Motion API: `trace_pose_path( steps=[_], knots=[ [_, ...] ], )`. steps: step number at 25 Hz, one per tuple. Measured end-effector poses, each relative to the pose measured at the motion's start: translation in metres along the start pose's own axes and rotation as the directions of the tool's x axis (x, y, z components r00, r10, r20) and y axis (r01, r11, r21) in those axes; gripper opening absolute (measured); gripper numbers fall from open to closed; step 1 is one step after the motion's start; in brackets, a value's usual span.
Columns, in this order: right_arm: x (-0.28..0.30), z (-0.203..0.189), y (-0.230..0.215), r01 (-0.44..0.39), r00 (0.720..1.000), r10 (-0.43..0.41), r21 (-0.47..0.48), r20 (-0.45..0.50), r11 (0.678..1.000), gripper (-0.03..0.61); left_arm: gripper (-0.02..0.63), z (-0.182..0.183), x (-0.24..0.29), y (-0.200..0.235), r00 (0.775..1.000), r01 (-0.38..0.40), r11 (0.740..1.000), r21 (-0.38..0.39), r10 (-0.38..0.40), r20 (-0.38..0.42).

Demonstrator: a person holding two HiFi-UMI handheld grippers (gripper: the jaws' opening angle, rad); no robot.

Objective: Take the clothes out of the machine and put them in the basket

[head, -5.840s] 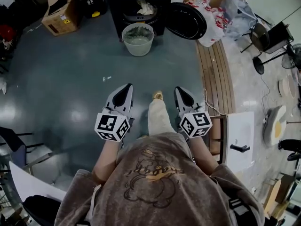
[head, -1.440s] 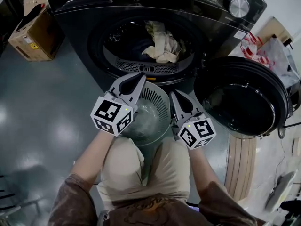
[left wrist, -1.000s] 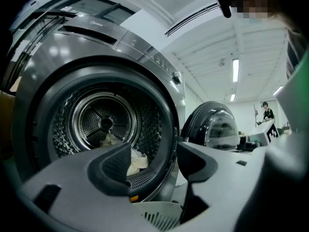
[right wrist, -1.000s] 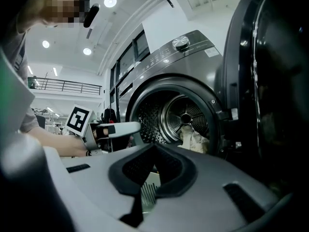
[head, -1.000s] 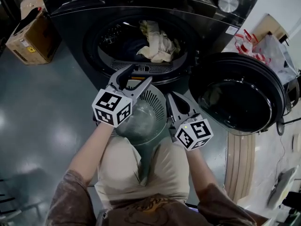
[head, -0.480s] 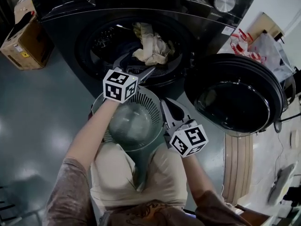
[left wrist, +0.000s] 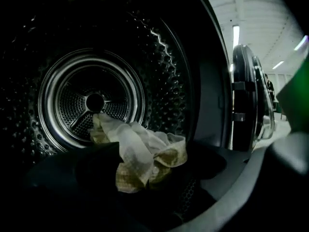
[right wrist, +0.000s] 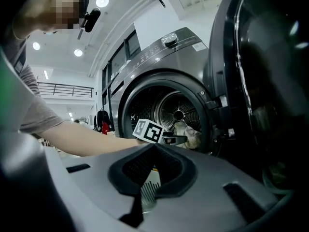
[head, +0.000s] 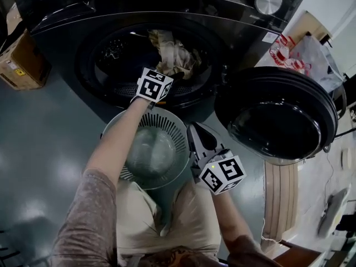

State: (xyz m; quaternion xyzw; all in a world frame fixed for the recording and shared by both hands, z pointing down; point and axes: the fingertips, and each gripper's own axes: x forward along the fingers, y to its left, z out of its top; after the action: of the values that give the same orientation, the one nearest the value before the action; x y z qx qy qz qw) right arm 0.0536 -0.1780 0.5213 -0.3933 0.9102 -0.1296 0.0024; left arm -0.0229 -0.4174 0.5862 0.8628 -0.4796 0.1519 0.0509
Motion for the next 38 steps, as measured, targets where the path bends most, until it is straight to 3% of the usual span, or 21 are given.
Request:
trace_pose_path(
  steps=[11, 14, 17, 20, 21, 29, 38],
  knots=[
    [-0.005, -0.015, -0.027, 0.079, 0.997, -0.079, 0.031, -0.010, 0.996, -0.002, 0.418, -0.020, 0.049, 0.008, 0.990, 0.008, 0.998, 0.060, 0.000, -0.144],
    [-0.009, -0.016, -0.029, 0.090, 0.996, -0.089, 0.029, -0.010, 0.996, -0.002, 0.320, -0.023, 0.051, 0.009, 0.985, -0.011, 0.995, 0.098, 0.028, -0.173],
    [-0.013, -0.018, -0.033, 0.099, 0.995, -0.098, 0.030, -0.017, 0.995, -0.002, 0.172, -0.026, 0.051, 0.008, 0.979, -0.020, 0.990, 0.142, 0.048, -0.196],
    [-0.016, -0.019, -0.035, 0.104, 0.994, -0.104, 0.026, -0.021, 0.994, -0.003, 0.059, -0.025, 0.049, 0.012, 0.980, -0.038, 0.990, 0.136, 0.064, -0.190],
    [-0.017, -0.018, -0.035, 0.106, 0.994, -0.106, 0.025, -0.021, 0.994, -0.002, 0.048, -0.025, 0.047, 0.013, 0.980, -0.041, 0.991, 0.131, 0.065, -0.188],
    [-0.018, -0.017, -0.034, 0.094, 0.996, -0.093, 0.024, -0.016, 0.995, -0.002, 0.029, 0.001, 0.011, 0.000, 0.995, -0.018, 0.996, 0.083, 0.026, -0.101],
    [-0.023, -0.005, -0.021, 0.031, 0.999, -0.032, -0.025, -0.006, 0.999, -0.002, 0.028, 0.054, -0.090, -0.033, 1.000, 0.014, 0.998, 0.062, -0.015, 0.005]
  ],
)
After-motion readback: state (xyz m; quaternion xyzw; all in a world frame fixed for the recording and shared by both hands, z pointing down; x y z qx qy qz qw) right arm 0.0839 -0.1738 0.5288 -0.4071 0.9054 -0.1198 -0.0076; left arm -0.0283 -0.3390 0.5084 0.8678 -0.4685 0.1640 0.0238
